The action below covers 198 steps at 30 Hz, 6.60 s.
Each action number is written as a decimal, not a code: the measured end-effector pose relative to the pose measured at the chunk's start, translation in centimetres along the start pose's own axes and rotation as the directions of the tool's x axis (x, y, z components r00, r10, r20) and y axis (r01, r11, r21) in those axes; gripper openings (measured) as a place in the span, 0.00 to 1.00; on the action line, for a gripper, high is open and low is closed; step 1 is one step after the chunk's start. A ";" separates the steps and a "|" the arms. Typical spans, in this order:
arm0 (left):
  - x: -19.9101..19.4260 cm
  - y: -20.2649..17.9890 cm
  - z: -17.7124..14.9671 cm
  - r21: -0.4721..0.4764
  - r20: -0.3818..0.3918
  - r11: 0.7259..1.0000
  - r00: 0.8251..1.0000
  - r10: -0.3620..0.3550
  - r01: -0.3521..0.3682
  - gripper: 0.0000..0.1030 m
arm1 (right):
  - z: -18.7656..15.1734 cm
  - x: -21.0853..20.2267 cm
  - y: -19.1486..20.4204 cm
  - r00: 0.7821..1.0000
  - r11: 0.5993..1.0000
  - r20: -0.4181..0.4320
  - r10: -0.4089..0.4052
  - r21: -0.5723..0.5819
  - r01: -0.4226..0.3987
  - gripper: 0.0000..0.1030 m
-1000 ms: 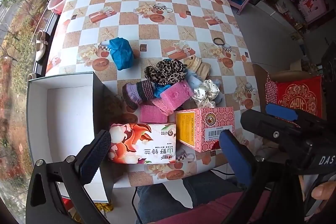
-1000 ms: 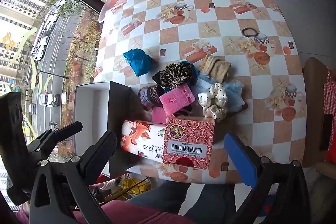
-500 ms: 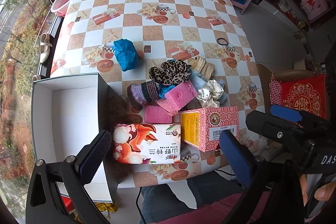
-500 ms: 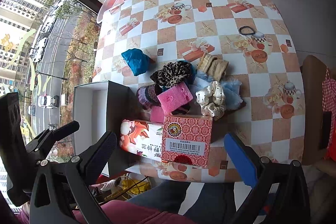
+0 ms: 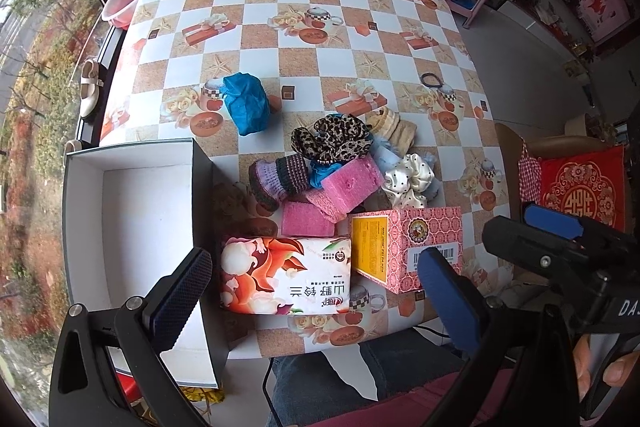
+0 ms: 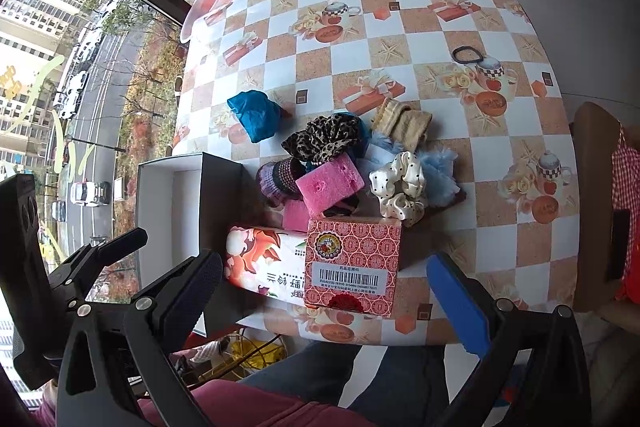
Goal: Organize soft objects
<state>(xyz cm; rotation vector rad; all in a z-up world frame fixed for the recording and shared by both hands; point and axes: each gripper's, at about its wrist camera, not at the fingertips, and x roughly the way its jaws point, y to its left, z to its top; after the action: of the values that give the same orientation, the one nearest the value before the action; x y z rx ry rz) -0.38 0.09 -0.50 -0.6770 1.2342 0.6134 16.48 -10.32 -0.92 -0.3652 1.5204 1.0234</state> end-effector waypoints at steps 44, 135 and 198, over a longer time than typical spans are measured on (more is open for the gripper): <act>9.6 2.6 10.0 -0.085 -0.098 0.984 0.984 0.147 -0.156 1.00 | 5.5 6.2 -9.5 0.981 0.989 -0.175 -0.081 0.107 0.101 1.00; 14.7 -5.7 15.3 0.153 -0.001 0.988 1.000 0.007 -0.007 0.17 | 9.4 13.8 -15.5 0.997 0.992 -0.027 -0.068 0.104 0.071 0.29; 4.2 -14.0 -11.7 0.808 -0.262 0.477 0.936 -0.236 0.346 0.17 | -14.4 3.6 -11.4 0.997 0.972 -0.027 -0.079 0.221 0.083 0.29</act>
<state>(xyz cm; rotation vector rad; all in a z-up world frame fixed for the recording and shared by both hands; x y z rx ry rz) 3.54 -17.65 -4.95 -0.0561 1.3000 -0.3695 14.66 -26.60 -9.96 -0.2768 1.6041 0.7789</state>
